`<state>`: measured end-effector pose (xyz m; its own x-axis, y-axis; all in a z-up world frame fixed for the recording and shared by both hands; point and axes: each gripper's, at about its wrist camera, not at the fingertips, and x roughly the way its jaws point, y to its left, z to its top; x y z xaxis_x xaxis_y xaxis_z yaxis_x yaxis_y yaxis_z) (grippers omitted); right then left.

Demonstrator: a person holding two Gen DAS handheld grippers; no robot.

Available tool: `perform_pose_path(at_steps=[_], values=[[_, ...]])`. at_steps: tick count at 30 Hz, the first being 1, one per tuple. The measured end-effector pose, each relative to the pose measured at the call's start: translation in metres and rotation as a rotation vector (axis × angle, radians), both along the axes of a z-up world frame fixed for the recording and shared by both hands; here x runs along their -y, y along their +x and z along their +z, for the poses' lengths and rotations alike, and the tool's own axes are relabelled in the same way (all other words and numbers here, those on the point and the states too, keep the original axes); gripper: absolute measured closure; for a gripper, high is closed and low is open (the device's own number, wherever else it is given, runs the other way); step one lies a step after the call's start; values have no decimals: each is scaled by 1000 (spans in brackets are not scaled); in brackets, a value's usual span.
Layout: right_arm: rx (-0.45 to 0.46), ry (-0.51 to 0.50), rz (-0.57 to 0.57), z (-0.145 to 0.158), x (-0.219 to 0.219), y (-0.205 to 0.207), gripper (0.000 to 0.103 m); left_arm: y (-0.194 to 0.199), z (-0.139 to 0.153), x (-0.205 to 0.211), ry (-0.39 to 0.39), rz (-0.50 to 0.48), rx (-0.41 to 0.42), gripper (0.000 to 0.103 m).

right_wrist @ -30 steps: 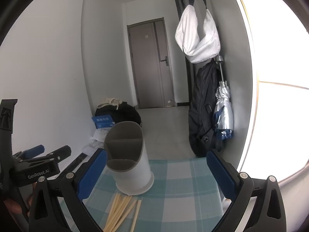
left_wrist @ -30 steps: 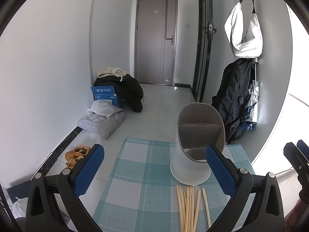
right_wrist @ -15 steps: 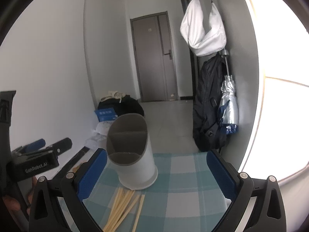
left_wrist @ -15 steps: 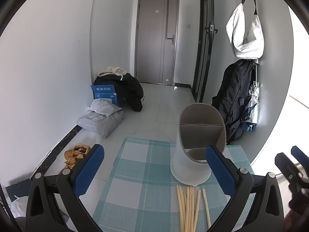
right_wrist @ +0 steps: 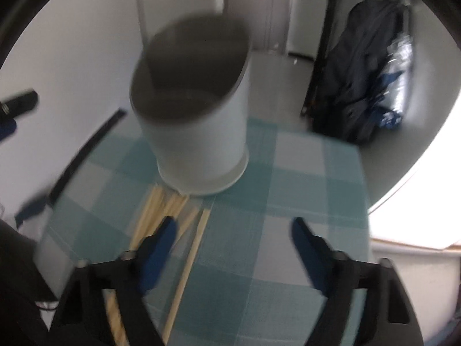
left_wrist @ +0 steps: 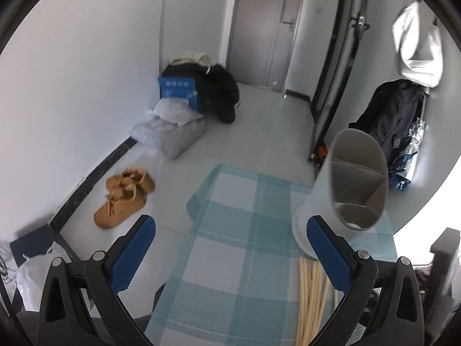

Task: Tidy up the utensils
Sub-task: 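Lower the right tool to the chopstick pile and grasp one chopstick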

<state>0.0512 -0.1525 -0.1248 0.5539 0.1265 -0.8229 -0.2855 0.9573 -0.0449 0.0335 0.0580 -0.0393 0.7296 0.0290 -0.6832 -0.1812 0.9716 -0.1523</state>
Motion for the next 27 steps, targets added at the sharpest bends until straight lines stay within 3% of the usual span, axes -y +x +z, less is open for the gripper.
perform_pose_path(at_steps=[2, 3, 6, 11, 15, 17, 20, 22, 27], values=[[-42, -39, 13, -13, -8, 7, 35, 2, -3, -6, -15, 11, -19, 1], [-46, -45, 19, -18, -11, 8, 41, 3, -4, -9, -23, 13, -29, 1], [-48, -64, 25, -26, -16, 11, 43, 6, -9, -12, -41, 17, -54, 1], [-68, -93, 17, -34, -22, 13, 58, 9, -14, -18, -56, 24, -87, 1], [-66, -63, 8, -34, -22, 13, 60, 12, -18, -24, -61, 31, -102, 1], [-72, -41, 18, -34, -19, 17, 67, 13, -19, -24, -60, 32, -110, 1], [-82, -11, 26, -33, -20, 16, 80, 15, -21, -23, -49, 24, -119, 1], [-87, 5, 14, -32, -18, 18, 95, 18, -24, -20, -46, -3, -143, 1], [-86, 109, -39, -27, -1, 19, 97, 19, -35, -10, -37, -58, -192, 1]])
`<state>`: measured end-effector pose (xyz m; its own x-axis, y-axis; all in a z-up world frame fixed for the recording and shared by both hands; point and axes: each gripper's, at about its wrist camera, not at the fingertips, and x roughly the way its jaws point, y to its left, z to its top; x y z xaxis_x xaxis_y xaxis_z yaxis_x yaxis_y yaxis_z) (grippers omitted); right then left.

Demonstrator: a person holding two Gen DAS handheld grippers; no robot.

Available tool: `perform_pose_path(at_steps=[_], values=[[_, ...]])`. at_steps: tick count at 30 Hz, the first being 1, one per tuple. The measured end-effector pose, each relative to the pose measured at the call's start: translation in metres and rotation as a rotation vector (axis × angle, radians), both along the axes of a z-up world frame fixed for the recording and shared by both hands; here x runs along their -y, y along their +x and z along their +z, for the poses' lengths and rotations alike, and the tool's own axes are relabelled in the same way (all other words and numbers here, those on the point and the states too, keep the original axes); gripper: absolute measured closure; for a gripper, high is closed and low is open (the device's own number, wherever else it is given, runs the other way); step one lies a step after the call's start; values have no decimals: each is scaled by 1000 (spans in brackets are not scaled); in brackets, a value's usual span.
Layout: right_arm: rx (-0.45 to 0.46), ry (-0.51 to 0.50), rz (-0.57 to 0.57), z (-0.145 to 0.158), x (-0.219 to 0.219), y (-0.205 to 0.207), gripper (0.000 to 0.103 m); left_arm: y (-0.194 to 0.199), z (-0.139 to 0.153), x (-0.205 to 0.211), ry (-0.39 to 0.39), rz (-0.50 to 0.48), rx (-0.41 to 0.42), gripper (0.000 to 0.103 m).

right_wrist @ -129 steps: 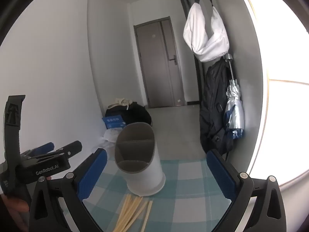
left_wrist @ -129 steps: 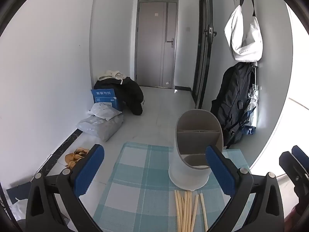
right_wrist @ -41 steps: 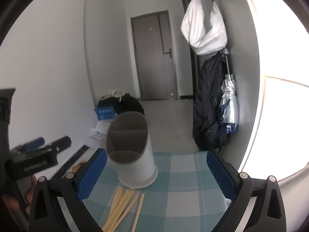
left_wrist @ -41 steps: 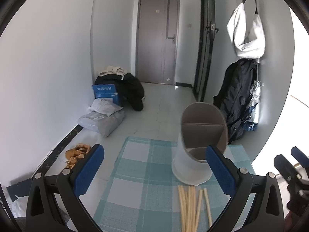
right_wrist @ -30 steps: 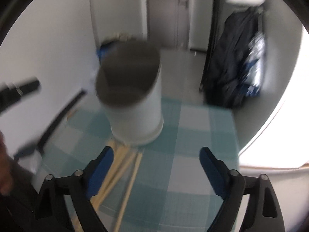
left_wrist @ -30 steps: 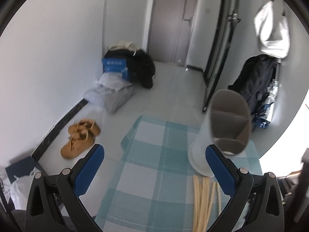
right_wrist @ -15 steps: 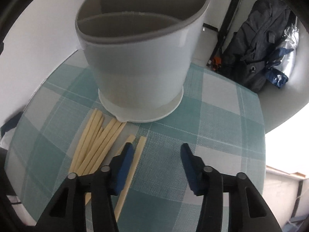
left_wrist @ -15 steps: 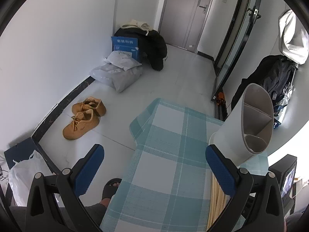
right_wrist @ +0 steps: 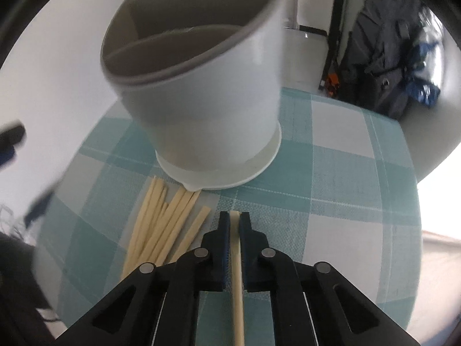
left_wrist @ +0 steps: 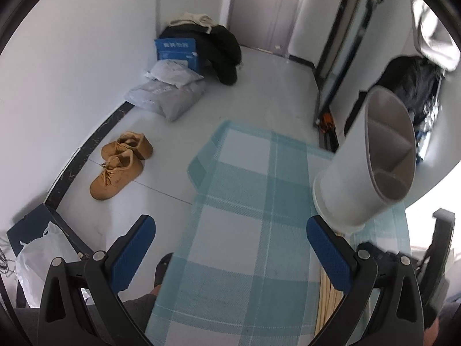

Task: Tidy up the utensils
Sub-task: 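Lower the right tool to the chopstick pile and grasp one chopstick, then lower the left tool and grasp one chopstick while the right tool holds its chopstick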

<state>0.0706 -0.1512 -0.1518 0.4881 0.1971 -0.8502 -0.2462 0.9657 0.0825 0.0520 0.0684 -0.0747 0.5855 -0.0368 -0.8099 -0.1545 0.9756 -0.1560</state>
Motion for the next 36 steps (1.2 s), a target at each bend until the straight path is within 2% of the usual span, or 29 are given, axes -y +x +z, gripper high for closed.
perform_pose_path(at_steps=[7, 14, 20, 24, 36], values=[[37, 209, -98, 27, 43, -2, 97, 2, -29, 26, -22, -104, -152, 1], [93, 393, -161, 54, 82, -12, 97, -3, -40, 49, 44, -172, -226, 1], [153, 468, -177, 72, 101, -21, 97, -3, -44, 67, 107, -211, -232, 1], [171, 476, -179, 78, 108, -25, 97, 0, -52, 75, 130, -226, -260, 1], [193, 467, -177, 79, 117, -27, 97, 9, -62, 62, 138, -171, -316, 1]])
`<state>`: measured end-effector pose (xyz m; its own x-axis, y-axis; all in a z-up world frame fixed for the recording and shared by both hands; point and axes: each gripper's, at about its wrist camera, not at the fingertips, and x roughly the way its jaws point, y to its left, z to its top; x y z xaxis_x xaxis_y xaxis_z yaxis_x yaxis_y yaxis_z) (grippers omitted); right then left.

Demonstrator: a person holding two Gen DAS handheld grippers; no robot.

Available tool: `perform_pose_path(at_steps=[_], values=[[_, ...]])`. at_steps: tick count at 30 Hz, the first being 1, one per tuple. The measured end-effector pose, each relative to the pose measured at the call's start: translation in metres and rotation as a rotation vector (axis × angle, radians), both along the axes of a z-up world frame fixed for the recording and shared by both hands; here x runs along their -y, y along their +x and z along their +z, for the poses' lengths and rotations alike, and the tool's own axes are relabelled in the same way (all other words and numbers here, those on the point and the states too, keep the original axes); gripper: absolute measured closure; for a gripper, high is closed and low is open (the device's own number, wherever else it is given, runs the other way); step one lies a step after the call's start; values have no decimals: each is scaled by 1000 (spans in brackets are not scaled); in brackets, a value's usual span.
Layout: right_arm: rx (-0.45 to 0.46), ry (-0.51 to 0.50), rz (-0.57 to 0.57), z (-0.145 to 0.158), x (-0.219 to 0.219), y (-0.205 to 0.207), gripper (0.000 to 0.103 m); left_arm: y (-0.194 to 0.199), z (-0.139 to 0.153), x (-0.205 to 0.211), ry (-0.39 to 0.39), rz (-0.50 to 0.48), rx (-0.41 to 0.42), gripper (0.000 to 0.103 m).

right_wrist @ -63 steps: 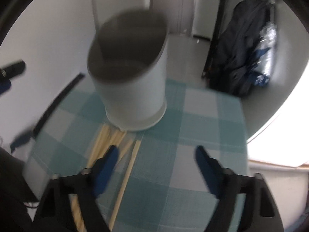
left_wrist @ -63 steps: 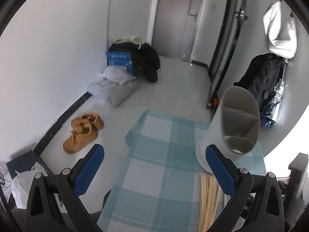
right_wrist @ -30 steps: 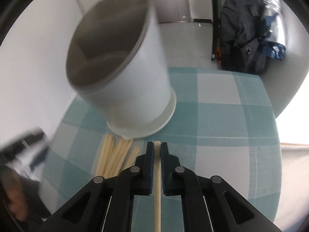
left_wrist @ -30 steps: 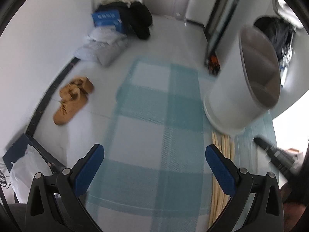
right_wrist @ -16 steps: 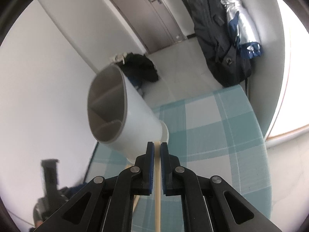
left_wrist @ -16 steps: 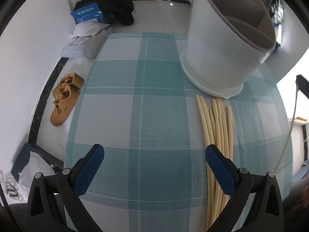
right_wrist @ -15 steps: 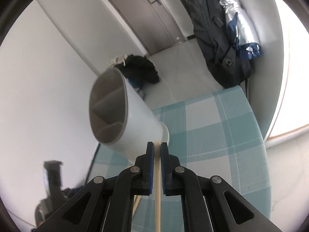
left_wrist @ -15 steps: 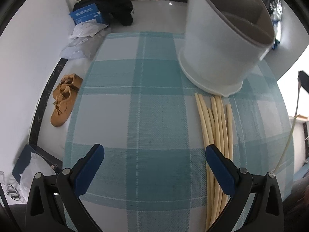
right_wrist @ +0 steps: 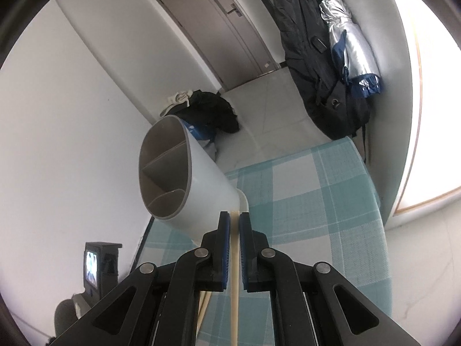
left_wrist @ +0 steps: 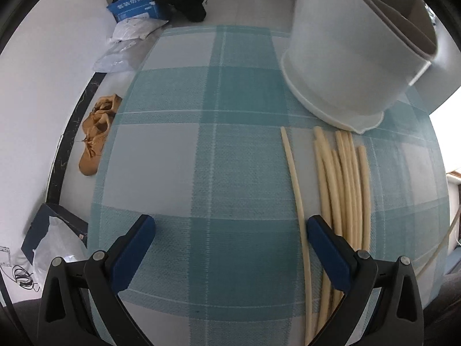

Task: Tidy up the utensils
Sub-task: 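Lower the left tool and grasp one chopstick while the right tool holds its chopstick, then lift both held chopsticks and carry them above the utensil holder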

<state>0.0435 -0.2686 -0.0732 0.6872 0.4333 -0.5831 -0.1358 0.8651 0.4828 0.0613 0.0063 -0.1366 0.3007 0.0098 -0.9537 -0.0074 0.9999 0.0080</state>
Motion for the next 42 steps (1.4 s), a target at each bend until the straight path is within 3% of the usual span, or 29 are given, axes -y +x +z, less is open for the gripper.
perform_pose_path(at_steps=[10, 13, 15, 18, 20, 22, 25, 30, 35, 42], values=[[18, -12, 10, 3, -5, -2, 97, 25, 0, 2, 85, 29, 51, 5], [22, -15, 13, 4, -6, -3, 97, 37, -5, -2, 43, 62, 42, 9], [23, -16, 14, 4, -6, -2, 97, 42, -5, -6, -2, 82, 40, 19], [26, -13, 14, 4, -6, -3, 97, 42, 0, -1, 10, 78, 57, 41], [32, -12, 14, 6, -6, -3, 97, 42, 3, 1, 5, 79, 55, 74], [38, -13, 15, 7, -7, -4, 97, 41, 5, 3, -8, 87, 43, 94], [50, -18, 14, 10, -9, -6, 97, 44, 5, 4, -30, 79, 30, 101], [91, -45, 28, 19, -20, -14, 97, 39, 8, 1, -103, 90, 33, 103], [150, -83, 41, 30, -31, -29, 97, 23, 31, 4, -139, 70, 127, 103], [209, -123, 37, 41, -41, -46, 97, -14, 89, 7, -234, -10, 348, 103]])
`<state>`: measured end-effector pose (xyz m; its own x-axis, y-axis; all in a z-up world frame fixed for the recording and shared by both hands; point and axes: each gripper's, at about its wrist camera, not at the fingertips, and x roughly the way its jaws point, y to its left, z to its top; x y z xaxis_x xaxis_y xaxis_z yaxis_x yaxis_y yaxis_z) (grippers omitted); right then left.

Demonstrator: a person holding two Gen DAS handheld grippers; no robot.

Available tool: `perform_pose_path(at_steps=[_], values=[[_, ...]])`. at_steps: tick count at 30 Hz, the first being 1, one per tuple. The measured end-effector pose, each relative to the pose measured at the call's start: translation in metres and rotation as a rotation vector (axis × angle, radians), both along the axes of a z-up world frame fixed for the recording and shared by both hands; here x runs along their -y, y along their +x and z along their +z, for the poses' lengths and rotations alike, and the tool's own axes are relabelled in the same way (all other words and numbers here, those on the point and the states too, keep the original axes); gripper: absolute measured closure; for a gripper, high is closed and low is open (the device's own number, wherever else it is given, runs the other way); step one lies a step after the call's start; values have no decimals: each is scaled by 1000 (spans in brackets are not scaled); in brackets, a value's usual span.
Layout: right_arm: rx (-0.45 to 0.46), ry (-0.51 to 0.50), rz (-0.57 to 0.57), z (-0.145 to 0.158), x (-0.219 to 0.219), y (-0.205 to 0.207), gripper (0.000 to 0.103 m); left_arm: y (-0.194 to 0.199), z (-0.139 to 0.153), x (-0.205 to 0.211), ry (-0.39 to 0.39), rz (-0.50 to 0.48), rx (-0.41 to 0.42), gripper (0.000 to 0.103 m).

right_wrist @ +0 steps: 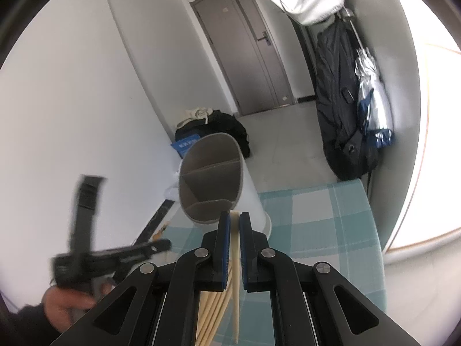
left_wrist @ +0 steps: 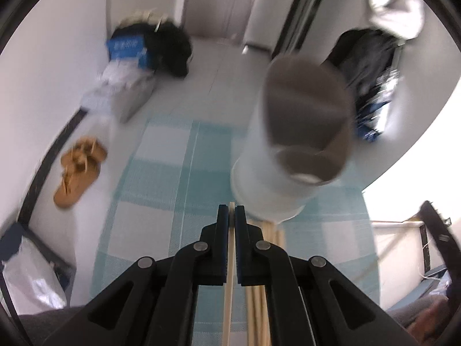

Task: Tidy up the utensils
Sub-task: 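Lift both held chopsticks and carry them above the utensil holder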

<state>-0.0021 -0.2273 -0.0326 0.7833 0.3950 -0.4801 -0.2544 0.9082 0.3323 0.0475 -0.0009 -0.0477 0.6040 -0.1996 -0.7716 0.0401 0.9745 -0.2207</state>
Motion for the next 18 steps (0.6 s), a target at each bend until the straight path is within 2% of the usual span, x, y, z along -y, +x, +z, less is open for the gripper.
perform_pose_path(at_steps=[4, 7, 11, 18], values=[[26, -18, 2, 3, -7, -7, 97, -22, 27, 7, -20, -49, 119, 103], [44, -31, 5, 6, -12, -13, 97, -29, 37, 11, -14, -82, 160, 103], [66, -47, 12, 9, -19, -17, 97, -30, 39, 15, 16, -124, 167, 103], [96, -66, 24, 13, -27, -20, 97, -35, 46, 12, 20, -150, 145, 103]])
